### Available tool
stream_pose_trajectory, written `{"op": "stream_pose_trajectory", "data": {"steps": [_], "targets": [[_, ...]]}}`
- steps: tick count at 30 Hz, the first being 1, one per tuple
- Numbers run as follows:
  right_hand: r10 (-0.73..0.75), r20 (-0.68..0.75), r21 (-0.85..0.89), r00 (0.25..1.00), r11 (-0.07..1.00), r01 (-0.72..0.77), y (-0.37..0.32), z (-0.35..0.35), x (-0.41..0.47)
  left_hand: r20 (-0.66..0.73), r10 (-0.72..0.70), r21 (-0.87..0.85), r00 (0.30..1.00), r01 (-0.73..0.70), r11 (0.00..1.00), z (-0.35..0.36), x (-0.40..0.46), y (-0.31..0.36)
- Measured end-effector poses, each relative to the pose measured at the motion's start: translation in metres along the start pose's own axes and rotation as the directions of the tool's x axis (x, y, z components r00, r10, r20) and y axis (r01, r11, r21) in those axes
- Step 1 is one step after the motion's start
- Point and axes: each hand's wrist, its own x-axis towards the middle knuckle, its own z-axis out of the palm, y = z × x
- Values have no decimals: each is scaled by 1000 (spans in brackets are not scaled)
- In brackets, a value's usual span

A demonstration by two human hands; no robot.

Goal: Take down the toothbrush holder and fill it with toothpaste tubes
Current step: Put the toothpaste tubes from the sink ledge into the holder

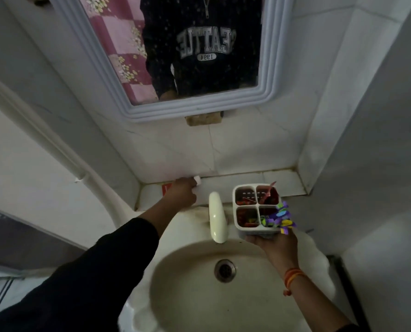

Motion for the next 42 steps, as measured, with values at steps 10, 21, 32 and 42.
{"op": "stream_pose_trajectory", "data": {"steps": [10, 21, 32, 42], "targets": [[19, 27, -8, 999, 1000, -19, -2, 0, 0, -67, -16, 327, 998, 37, 944, 20, 49, -37], [25, -5, -30, 1000, 999, -25, 5, 2, 3, -98, 48, 173, 994, -30, 985, -28, 15, -25], [8, -21, -20, 1000, 1000, -9, 0, 2, 0, -345, 384, -47, 856, -425, 904, -111, -69, 76], [-45, -19, -7, 999, 999, 45, -3, -1, -4, -16, 518, 93, 855, -515, 852, -83, -88, 138]]}}
